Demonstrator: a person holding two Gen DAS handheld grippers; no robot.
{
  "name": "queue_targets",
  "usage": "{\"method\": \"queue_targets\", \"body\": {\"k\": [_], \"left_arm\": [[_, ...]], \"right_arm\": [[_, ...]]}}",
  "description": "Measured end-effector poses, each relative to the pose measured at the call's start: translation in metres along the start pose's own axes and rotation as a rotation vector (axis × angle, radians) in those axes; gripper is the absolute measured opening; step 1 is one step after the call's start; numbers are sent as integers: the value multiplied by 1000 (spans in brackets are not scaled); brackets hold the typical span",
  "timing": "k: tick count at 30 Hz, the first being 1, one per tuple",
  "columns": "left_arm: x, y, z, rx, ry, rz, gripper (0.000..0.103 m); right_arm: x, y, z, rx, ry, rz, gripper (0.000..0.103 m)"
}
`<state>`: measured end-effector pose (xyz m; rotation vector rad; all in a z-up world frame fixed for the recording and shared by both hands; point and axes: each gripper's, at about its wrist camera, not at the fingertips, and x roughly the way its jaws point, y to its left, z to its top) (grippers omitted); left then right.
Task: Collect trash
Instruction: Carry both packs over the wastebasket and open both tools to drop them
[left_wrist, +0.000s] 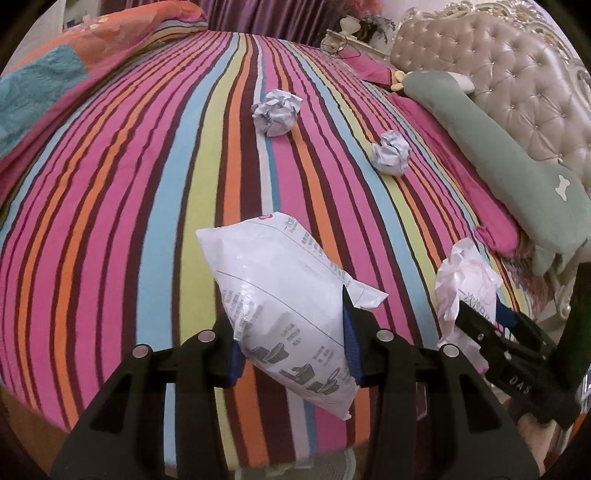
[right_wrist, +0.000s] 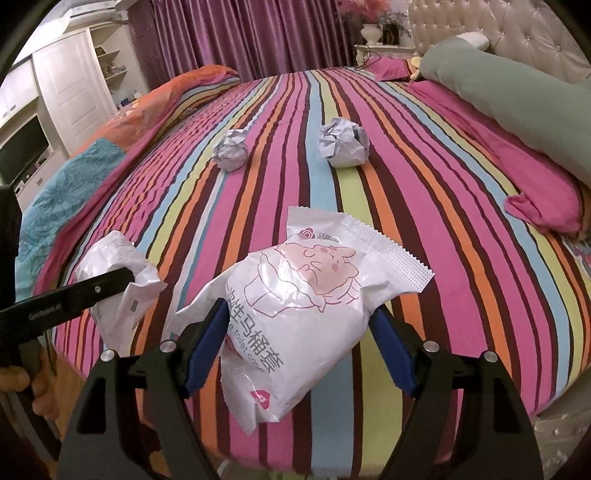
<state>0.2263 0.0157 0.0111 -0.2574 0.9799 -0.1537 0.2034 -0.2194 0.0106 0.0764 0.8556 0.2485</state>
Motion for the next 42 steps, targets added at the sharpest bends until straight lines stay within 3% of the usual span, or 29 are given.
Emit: {"method": "queue_targets", "body": {"k": [12,20,30,42], "left_arm": [[-48,-1,-70,61,-1,31,42],[-63,0,-121,101,43,37,42],[-37,3,-199,128,213,32,42],[20,4,-251,96,454,22,42]], "right_arm": [[-40,11,-61,-22,12,30,73],[-58,13,-101,-23,60,29,73],[-35,9,-169,6,229,-1,73],[18,6,-199,38,497,15,73]]}}
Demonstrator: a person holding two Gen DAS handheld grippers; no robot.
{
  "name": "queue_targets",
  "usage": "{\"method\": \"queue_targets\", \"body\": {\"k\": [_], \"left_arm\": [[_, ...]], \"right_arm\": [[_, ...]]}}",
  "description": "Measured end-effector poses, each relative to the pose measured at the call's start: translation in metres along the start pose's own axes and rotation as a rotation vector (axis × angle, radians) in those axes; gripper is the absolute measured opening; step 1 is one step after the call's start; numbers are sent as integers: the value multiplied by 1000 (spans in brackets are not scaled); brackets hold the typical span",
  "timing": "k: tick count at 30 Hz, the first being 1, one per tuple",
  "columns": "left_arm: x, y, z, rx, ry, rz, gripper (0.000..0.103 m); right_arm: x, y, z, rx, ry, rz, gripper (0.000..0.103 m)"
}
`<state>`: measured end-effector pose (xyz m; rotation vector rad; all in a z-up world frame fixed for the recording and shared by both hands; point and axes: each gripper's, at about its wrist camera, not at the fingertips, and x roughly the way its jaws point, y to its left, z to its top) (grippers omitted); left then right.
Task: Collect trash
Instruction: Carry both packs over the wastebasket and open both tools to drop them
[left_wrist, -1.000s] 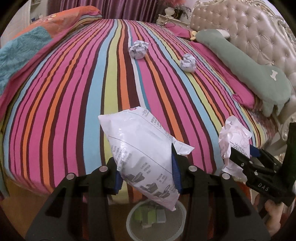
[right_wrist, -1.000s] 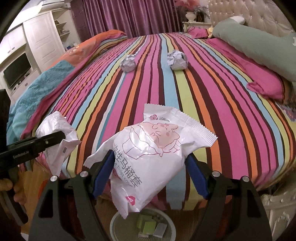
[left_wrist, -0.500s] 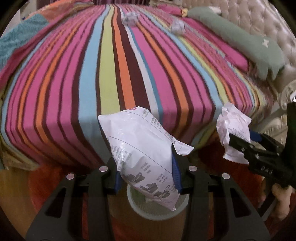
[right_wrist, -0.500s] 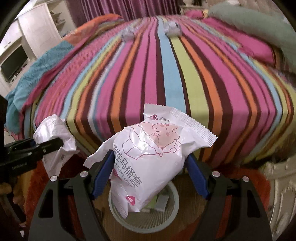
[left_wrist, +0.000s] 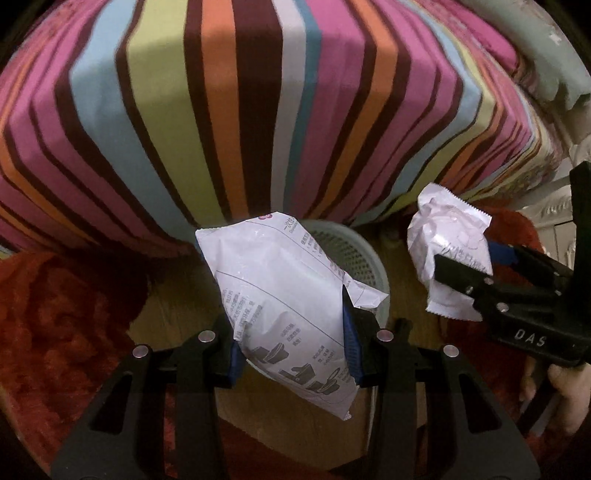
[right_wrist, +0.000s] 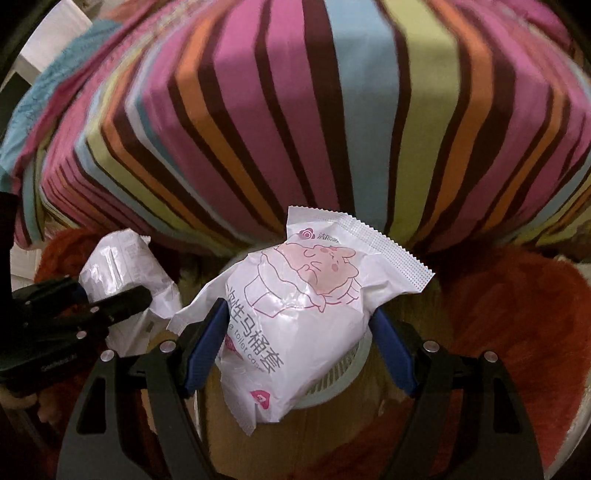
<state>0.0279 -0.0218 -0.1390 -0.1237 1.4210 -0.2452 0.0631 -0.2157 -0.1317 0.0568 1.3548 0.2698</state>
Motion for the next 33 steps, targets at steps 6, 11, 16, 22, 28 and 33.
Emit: {"method": "queue_targets", "body": {"k": [6,11,16,22,28,33], "left_arm": [[35,1,-7,-9,140,-13,42],[62,-8,-2,-3,241,-7,42],[94,-19,1,8,330,7,42],[116,-17,-2,10,405,25,43],[125,-12,-6,-23,456,8,51],[130,-10,-7,-34,470,43,81]], "right_arm": [[40,-11,6,68,169,-7,73],[67,-26,11,174,265,45,73],[91,-30,6,240,327,65,73],[114,-41,-9,329,388,90,73],[121,-40,-9,319,432,98,75],[129,-38,-10,313,461,77,95]]}}
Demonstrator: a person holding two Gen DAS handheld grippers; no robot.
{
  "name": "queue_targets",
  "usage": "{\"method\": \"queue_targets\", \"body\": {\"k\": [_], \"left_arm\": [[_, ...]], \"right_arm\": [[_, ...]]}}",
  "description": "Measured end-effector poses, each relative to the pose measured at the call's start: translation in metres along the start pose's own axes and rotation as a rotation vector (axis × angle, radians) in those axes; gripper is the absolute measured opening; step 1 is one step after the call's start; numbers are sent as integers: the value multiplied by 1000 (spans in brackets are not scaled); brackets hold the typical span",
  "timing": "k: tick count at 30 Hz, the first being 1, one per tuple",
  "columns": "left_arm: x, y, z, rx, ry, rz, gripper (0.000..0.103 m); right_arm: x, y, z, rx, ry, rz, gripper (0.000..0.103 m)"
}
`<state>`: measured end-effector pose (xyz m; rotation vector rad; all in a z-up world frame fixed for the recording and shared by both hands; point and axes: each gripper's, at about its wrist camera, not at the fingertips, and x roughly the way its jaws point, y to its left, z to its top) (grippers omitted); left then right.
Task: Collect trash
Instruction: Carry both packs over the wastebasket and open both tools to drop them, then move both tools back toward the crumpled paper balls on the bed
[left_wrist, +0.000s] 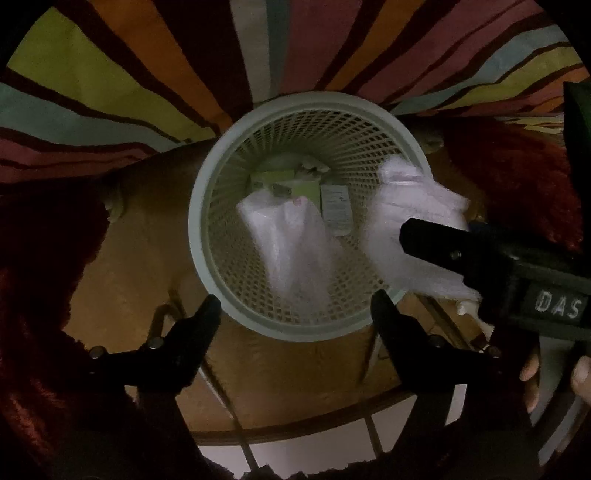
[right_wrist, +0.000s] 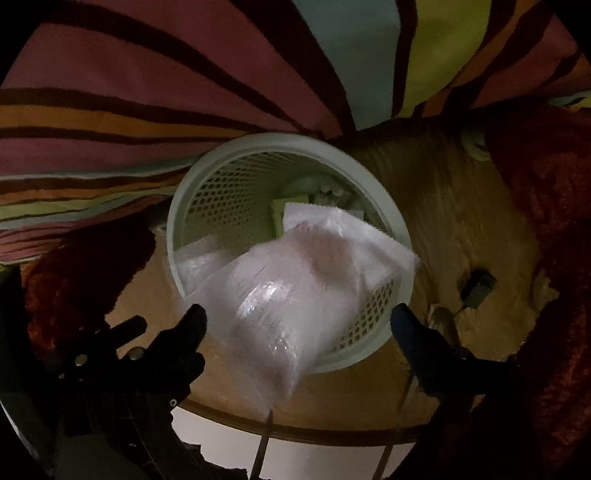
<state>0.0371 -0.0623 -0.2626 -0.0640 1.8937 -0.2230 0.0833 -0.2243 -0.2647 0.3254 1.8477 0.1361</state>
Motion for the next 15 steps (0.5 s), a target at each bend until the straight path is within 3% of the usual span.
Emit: {"method": "queue_targets", "body": {"k": [11,15], "left_arm": [[-6,2,-4,-14,-35,-7,81],[-14,4,-8,-23,-63,-15,81]], "right_arm": [[-10,-2,-5,0,-51,4,95],[-25,9,-13,-54,-116,-6,95]]}}
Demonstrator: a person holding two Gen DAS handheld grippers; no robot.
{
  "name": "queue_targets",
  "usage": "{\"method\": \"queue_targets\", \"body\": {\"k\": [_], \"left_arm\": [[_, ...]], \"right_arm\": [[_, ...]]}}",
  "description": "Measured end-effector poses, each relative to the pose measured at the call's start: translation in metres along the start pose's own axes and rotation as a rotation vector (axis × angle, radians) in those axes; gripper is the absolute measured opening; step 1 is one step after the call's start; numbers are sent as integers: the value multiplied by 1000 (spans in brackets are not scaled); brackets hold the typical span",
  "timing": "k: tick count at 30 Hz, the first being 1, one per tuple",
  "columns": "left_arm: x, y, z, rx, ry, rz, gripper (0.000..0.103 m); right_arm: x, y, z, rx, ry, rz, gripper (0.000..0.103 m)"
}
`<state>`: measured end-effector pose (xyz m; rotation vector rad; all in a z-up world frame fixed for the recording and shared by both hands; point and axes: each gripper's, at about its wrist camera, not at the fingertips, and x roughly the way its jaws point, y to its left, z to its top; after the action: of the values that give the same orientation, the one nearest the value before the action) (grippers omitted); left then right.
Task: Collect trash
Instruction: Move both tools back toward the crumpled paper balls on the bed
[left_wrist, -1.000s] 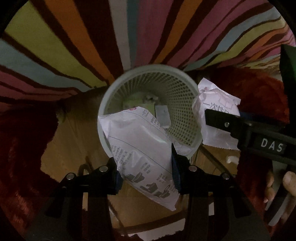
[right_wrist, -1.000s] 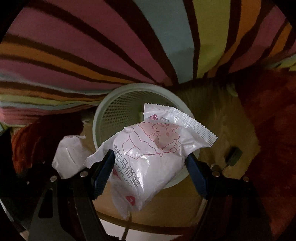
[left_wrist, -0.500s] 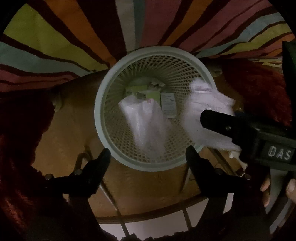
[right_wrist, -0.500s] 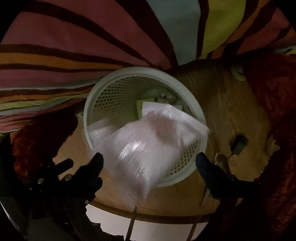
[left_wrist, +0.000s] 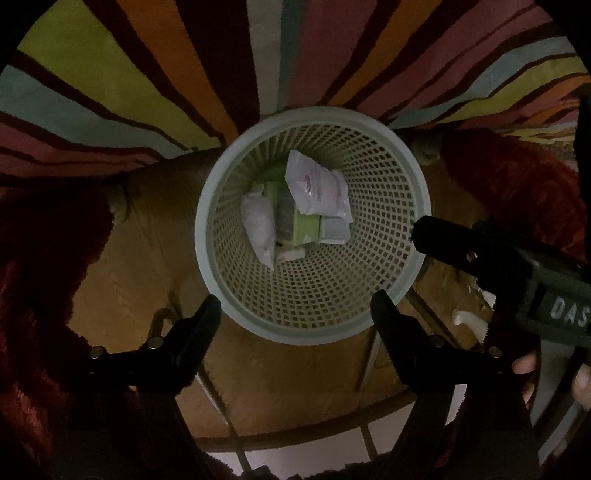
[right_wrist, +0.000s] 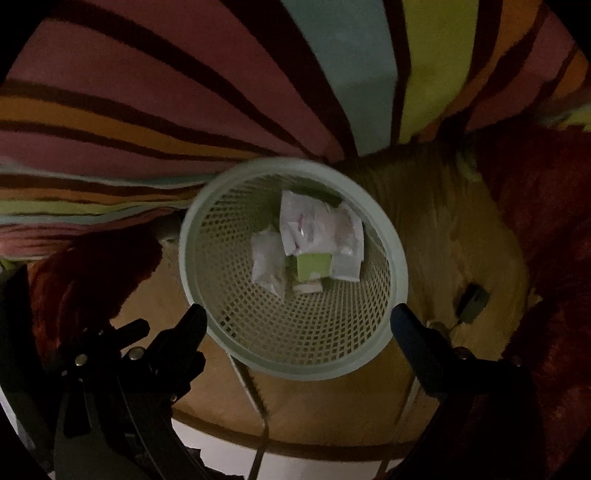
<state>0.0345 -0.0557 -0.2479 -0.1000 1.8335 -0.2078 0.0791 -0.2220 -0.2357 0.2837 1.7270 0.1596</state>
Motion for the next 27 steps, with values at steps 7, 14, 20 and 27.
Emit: {"method": "queue_targets", "body": {"k": [7,14,20,27], "left_arm": [[-39,2,-14,-17,-146,-34,81],[-96,10,-33,-18,-342,2,81],[-144,27,-39,-75,-505,25,81],[-196,46,-35,-153,-688,59,81]], "right_arm": [[-49,10,-17,-59,-196,93,95],[-100,21,-33,-154,-373,96,95],[-154,31,-36,-200,-593,79,95],[-192,41,-24,-221,-745,38,95]]}}
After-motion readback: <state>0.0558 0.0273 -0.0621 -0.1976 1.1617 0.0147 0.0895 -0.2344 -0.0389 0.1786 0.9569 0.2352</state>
